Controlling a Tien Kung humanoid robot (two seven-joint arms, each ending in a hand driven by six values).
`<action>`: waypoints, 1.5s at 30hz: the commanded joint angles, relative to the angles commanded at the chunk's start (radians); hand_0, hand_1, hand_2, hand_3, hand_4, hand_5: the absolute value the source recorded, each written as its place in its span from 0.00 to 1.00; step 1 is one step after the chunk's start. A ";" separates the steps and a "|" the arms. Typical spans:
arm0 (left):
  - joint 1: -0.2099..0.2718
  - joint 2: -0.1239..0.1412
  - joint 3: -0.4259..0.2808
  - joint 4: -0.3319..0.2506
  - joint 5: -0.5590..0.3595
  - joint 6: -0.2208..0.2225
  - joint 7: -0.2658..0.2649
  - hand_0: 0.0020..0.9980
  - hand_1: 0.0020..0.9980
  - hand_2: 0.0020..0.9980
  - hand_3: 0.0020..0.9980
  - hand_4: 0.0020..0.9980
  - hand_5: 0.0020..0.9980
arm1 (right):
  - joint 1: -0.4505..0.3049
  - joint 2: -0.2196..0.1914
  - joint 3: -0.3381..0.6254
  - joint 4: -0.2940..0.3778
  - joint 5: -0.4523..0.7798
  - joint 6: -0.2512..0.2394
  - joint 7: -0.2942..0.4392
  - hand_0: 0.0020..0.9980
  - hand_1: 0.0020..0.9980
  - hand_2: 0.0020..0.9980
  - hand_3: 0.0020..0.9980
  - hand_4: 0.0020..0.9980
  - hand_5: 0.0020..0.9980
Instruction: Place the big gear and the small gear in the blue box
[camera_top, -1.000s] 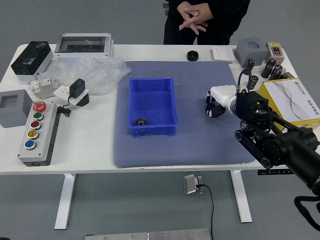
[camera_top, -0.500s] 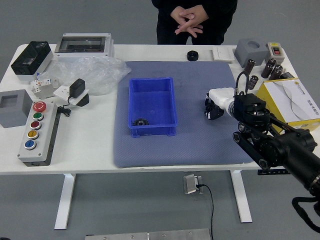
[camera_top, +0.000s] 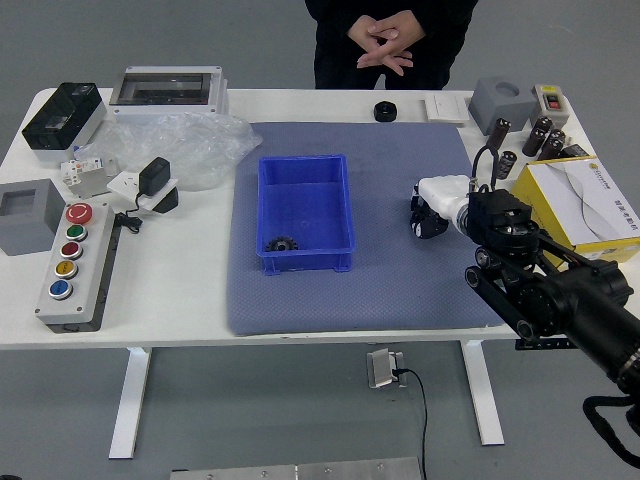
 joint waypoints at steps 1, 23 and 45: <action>0.000 0.000 0.000 0.000 0.000 0.000 0.000 0.83 0.79 0.78 0.76 0.66 0.37 | 0.000 0.000 0.000 0.000 -0.002 -0.001 0.000 0.59 0.50 0.55 0.61 0.51 0.23; -0.001 0.000 0.002 0.000 -0.007 0.002 -0.001 0.83 0.79 0.78 0.76 0.66 0.37 | 0.005 -0.006 0.014 0.006 -0.019 -0.025 -0.002 0.57 0.47 0.50 0.52 0.51 0.23; 0.004 0.009 -0.002 0.000 -0.008 0.002 -0.001 0.83 0.79 0.78 0.76 0.66 0.37 | 0.038 -0.045 0.073 0.342 -0.042 -0.001 -0.028 0.58 0.47 0.50 0.51 0.46 0.18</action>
